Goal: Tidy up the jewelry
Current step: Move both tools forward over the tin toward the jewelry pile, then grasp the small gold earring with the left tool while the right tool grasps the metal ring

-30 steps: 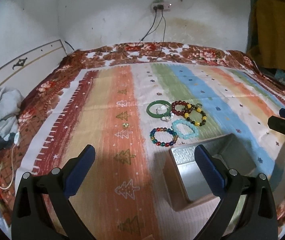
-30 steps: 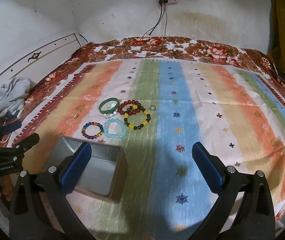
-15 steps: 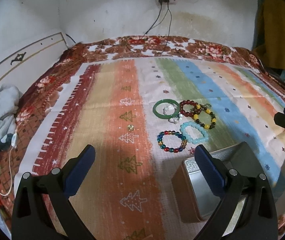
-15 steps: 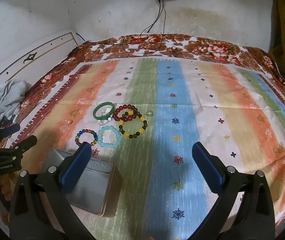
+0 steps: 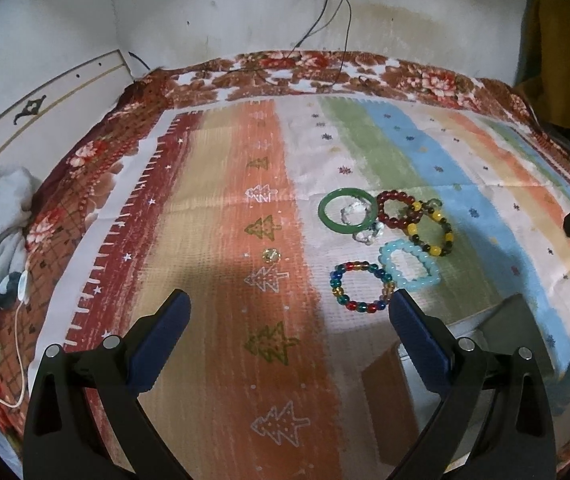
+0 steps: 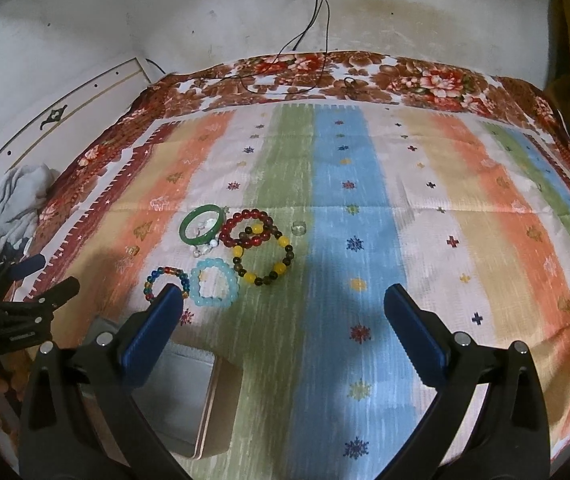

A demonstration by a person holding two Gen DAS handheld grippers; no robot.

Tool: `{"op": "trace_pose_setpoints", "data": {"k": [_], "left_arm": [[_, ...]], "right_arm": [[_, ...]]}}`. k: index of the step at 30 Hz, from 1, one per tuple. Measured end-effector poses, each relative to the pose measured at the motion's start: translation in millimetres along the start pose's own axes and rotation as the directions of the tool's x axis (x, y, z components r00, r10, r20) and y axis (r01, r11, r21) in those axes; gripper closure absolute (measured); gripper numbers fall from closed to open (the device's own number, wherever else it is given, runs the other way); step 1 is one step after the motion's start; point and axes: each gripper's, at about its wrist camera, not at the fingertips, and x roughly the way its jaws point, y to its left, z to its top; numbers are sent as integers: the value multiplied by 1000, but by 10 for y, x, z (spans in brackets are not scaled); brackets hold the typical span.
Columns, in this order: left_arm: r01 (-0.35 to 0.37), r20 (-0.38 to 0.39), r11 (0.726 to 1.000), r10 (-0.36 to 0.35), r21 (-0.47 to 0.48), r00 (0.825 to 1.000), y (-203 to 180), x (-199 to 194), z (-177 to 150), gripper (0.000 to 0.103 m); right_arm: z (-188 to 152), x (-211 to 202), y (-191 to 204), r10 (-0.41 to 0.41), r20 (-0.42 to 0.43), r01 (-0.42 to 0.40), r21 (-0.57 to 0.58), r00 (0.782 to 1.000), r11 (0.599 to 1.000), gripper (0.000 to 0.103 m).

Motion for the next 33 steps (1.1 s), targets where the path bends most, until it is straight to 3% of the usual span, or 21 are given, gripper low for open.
{"op": "trace_pose_setpoints", "data": {"k": [9,11,19,33], "left_arm": [[15,-74,999,-12,37,997,3,225,86,6],[47,-106,999,-44,22,993,22,308,113,6],[55,-153,998,-53,14,987,87,517,219,6],[27,-225,1000,-24,13,974,239,865,363,6]], "right_arm": [[181,204,-10,32,-34,-33,-10,999,999,4],[221,251,-21,38,-42,-39,-7,998,999,4],[369,472,-108,53,-92,-51,27,994,998,4],[580,910,-272,72,-181,-54,101,981,993,4]]}}
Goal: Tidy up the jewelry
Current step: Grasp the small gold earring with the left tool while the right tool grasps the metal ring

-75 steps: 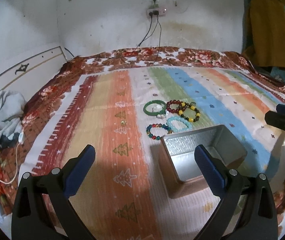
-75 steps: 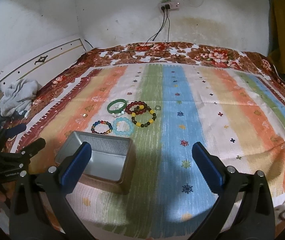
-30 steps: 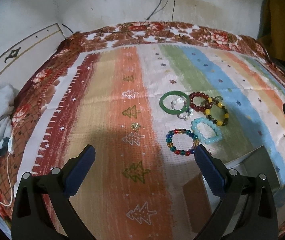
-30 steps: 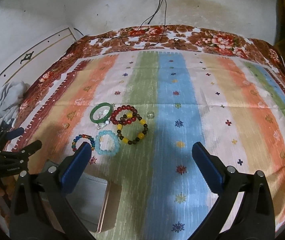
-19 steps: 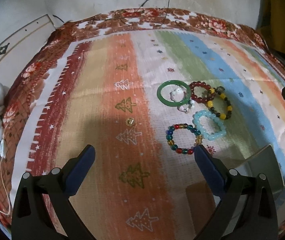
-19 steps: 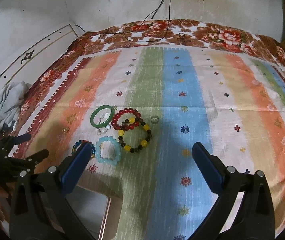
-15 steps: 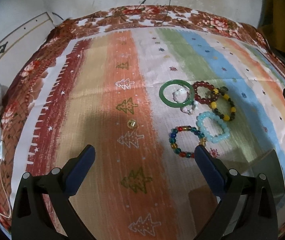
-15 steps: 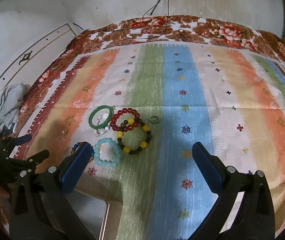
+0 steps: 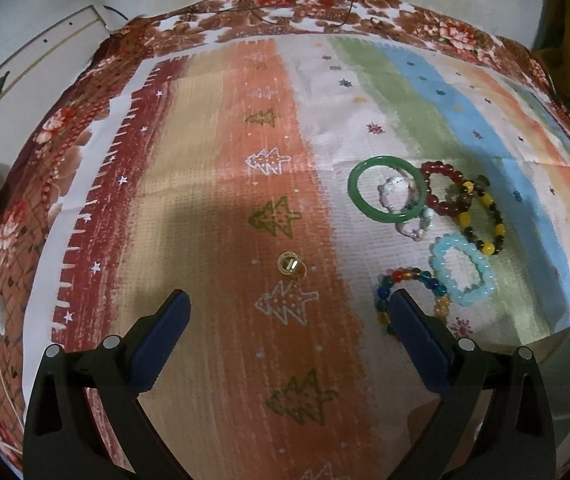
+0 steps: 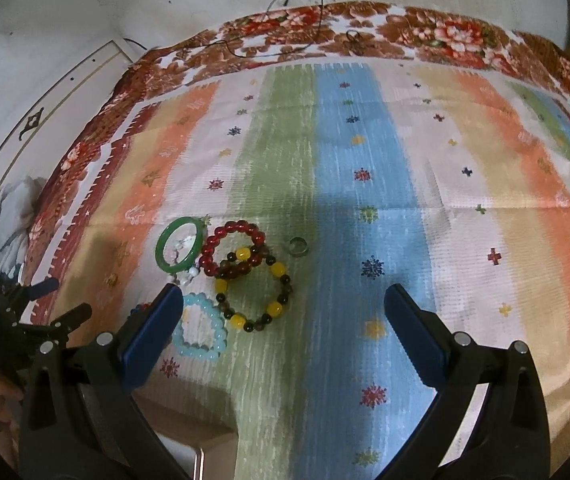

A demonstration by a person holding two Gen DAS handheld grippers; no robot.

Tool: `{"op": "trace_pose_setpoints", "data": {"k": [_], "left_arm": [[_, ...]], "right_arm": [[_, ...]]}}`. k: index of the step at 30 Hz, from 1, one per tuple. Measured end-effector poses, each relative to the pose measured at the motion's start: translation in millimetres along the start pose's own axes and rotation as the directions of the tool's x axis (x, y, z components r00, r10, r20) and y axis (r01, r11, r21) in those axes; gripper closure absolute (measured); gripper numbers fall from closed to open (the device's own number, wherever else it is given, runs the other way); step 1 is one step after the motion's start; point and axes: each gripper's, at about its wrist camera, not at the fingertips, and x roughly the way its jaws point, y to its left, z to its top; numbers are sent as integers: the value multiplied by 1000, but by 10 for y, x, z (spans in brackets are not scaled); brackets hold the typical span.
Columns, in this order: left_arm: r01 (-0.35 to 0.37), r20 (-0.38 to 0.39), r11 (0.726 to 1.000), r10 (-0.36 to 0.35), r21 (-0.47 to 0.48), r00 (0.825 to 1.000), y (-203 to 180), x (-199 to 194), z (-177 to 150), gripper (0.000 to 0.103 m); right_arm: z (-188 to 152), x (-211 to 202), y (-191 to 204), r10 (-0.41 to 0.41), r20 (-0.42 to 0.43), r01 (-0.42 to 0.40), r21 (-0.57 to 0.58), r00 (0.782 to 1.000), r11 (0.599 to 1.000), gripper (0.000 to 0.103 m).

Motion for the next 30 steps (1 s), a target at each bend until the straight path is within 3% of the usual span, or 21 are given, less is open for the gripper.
{"op": "trace_pose_setpoints", "data": {"k": [6,13,16,21,25,30], "left_arm": [[14,-27,1000,-14,9,1000,16,89,28,6],[32,-63,999,-33,-18,997,51,200,71,8],[86,-97,994,-93,-66,991,108,265,79,14],[73,-110,997,-77,-39,991,89,321,78,22],[84,-136,995,-89,-45,987,100,391,100,33],[84,-154,995,-93,-59,984,145,479,150,41]], "right_arm": [[81,213,-116,4,-55,-1,54,998,999,4],[164,430,-175,-54,-91,59,56,994,997,4],[202,572,-220,-44,-117,53,73,992,996,4],[259,730,-205,-63,-140,72,60,988,996,4],[306,853,-239,-72,-165,84,66,984,994,14],[342,999,-234,-82,-187,94,55,979,994,14]]}}
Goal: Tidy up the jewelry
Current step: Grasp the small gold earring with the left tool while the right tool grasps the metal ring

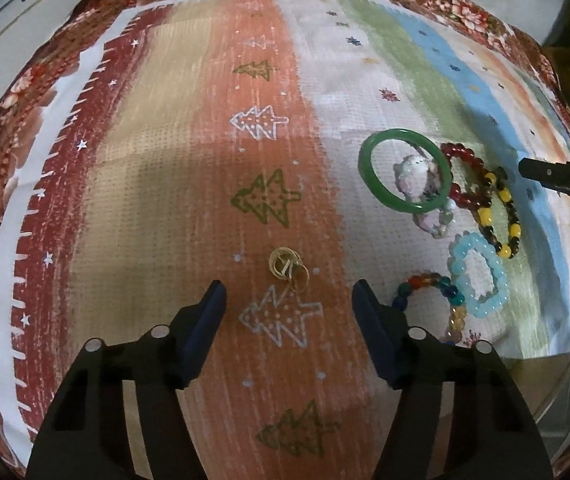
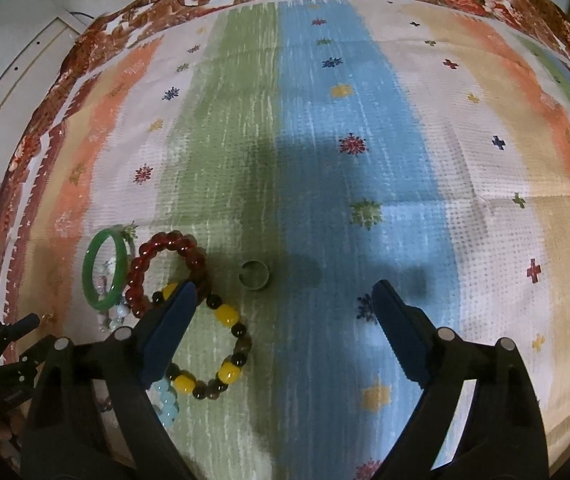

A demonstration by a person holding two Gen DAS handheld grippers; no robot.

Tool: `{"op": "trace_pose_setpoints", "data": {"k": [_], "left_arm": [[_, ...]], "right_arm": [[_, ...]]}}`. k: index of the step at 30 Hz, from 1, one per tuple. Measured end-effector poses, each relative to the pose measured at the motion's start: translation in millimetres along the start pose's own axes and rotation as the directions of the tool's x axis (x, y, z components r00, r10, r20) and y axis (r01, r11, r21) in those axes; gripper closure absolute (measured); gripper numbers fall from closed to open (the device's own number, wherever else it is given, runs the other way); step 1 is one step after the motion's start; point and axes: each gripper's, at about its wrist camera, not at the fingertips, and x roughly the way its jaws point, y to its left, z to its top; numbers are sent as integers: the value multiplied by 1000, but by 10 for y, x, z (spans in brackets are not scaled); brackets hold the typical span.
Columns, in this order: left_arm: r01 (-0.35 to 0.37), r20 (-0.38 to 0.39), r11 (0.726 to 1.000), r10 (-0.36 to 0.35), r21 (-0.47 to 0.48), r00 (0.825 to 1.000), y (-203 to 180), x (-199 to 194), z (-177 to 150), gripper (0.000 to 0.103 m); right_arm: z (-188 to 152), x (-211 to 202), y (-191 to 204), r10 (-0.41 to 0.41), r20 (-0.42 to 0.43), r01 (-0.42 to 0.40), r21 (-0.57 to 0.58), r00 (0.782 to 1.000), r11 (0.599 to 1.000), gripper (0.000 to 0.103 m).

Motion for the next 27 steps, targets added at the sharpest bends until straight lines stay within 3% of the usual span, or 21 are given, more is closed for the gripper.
{"op": "trace_pose_setpoints", "data": {"k": [3,9,19,23,27], "left_arm": [[3,-16,1000,-4,-28,1000,48,69,73,50],[16,-24,999,-17,-36,1000,78,108,117,55],[5,-24,1000,-4,25,1000,-11,172,189,72],[7,-27,999,-5,48,1000,-63,180,186,87],[0,-23,998,1,58,1000,-64,175,171,87]], "right_arm": [[57,86,23,-2,-10,2,4,1000,1000,16],[138,239,62,-42,-22,42,8,999,999,25],[156,346,134,-63,-52,62,-8,997,998,35],[145,368,134,-80,-65,79,-18,995,997,42],[135,399,124,-96,-72,95,-21,993,995,47]]}}
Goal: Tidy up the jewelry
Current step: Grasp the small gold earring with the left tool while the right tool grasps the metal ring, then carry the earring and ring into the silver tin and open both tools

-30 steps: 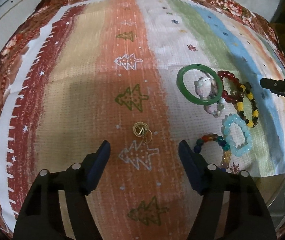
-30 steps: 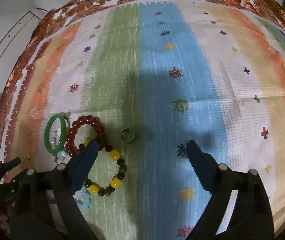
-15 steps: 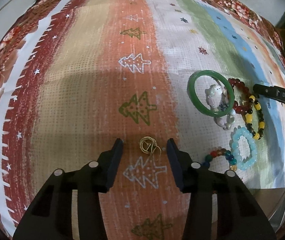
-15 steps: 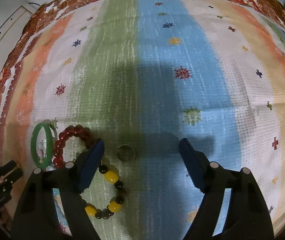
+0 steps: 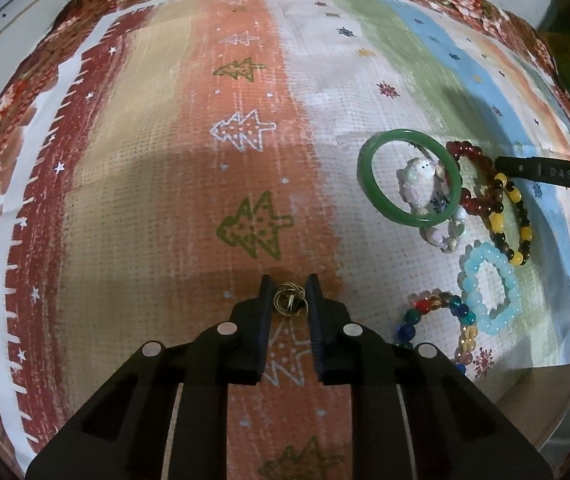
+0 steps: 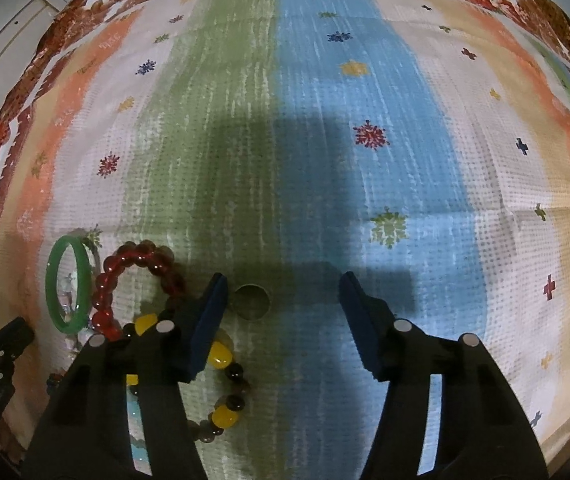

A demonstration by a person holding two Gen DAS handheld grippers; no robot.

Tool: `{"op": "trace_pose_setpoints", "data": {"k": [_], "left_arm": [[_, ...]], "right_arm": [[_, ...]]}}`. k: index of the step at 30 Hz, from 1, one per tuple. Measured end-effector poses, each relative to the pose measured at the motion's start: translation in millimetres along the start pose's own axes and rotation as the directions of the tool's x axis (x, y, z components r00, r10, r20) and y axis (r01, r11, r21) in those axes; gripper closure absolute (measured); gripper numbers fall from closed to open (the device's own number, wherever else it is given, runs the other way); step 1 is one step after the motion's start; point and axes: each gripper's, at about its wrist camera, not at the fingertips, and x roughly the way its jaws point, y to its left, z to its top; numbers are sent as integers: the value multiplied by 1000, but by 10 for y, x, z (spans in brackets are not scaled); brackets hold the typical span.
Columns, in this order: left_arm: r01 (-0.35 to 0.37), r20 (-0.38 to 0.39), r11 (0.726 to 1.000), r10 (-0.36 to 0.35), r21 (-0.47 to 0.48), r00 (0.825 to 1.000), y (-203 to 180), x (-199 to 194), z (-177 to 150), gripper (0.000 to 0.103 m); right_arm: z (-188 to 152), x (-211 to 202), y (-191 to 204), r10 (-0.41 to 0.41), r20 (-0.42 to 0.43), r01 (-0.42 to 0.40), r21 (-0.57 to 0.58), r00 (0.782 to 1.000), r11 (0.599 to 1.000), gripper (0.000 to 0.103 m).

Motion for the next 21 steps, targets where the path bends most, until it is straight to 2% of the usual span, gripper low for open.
{"op": "trace_pose_setpoints", "data": {"k": [4,5,14,21], "left_arm": [[1,-2,1000,-1,-1,1000,-15,0,3,87],[-1,-1,1000,1,2,1000,-13,-7,-5,87],[21,1,1000,-21,-11,1000,32,-59,5,87],[56,42,998,-55,-39,998,101,-238,22,87]], "right_arm": [[-1,-8,-2,9,-4,-9,0,1000,1000,74],[-5,-8,-12,17,-10,-17,4,1000,1000,78],[-16,-43,-15,28,-18,-28,-1,999,1000,81],[-50,-235,71,48,10,-48,-22,999,999,81]]}}
